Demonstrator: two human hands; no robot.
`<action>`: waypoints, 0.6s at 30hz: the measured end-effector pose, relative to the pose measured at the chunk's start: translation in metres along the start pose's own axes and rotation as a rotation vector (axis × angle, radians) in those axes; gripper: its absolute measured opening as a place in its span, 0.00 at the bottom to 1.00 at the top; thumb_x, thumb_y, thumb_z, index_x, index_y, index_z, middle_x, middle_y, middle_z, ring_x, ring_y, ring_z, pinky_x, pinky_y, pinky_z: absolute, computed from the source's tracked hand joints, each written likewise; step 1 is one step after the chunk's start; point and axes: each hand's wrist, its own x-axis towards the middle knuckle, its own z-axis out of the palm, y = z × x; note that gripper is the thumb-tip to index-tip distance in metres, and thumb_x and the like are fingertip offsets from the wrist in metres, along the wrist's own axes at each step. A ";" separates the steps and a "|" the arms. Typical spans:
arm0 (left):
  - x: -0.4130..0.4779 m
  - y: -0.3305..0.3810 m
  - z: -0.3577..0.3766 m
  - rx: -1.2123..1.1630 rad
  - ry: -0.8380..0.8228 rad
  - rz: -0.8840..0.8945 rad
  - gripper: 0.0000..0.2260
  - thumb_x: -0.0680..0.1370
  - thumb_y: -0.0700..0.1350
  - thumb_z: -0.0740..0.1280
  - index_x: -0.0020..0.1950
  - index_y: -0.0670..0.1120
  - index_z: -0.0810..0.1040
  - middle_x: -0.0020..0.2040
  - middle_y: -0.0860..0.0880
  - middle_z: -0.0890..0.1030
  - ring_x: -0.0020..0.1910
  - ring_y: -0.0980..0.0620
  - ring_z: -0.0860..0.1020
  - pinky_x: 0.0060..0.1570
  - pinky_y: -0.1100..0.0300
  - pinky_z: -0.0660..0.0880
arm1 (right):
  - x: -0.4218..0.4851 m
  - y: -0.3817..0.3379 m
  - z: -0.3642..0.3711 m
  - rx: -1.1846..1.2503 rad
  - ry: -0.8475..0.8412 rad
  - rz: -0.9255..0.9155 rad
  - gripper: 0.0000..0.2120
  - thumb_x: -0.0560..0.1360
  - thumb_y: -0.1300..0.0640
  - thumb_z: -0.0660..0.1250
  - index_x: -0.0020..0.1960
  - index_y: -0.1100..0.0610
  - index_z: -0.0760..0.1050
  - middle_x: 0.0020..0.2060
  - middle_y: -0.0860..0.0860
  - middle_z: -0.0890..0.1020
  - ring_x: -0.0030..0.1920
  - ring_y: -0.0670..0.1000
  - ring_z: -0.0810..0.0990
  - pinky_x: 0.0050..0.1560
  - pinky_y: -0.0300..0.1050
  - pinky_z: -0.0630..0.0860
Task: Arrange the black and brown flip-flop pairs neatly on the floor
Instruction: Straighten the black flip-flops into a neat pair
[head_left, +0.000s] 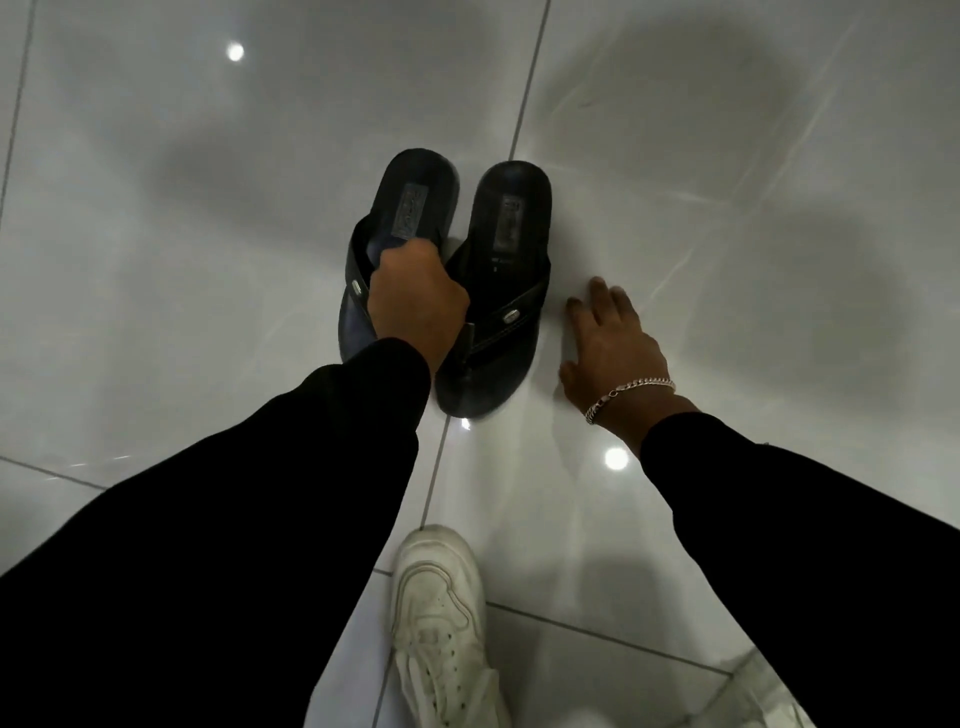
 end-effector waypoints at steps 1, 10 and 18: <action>0.002 -0.003 -0.001 0.001 0.000 0.010 0.03 0.74 0.36 0.64 0.43 0.36 0.77 0.42 0.37 0.82 0.39 0.39 0.81 0.37 0.56 0.74 | 0.000 -0.001 0.001 0.002 0.001 0.002 0.32 0.73 0.59 0.66 0.73 0.57 0.58 0.77 0.57 0.53 0.76 0.60 0.51 0.63 0.60 0.71; 0.022 -0.025 -0.013 0.040 0.036 0.022 0.05 0.74 0.36 0.65 0.43 0.35 0.78 0.42 0.36 0.82 0.40 0.37 0.82 0.42 0.50 0.80 | 0.001 -0.001 0.006 0.020 -0.010 0.001 0.35 0.73 0.61 0.69 0.74 0.59 0.56 0.77 0.58 0.52 0.76 0.61 0.49 0.65 0.62 0.71; 0.036 -0.032 -0.015 0.090 0.058 -0.013 0.05 0.73 0.37 0.66 0.43 0.34 0.78 0.45 0.34 0.82 0.43 0.35 0.81 0.46 0.47 0.80 | 0.001 0.000 0.008 0.025 -0.016 -0.012 0.37 0.72 0.60 0.70 0.75 0.59 0.55 0.77 0.58 0.52 0.76 0.61 0.49 0.65 0.62 0.71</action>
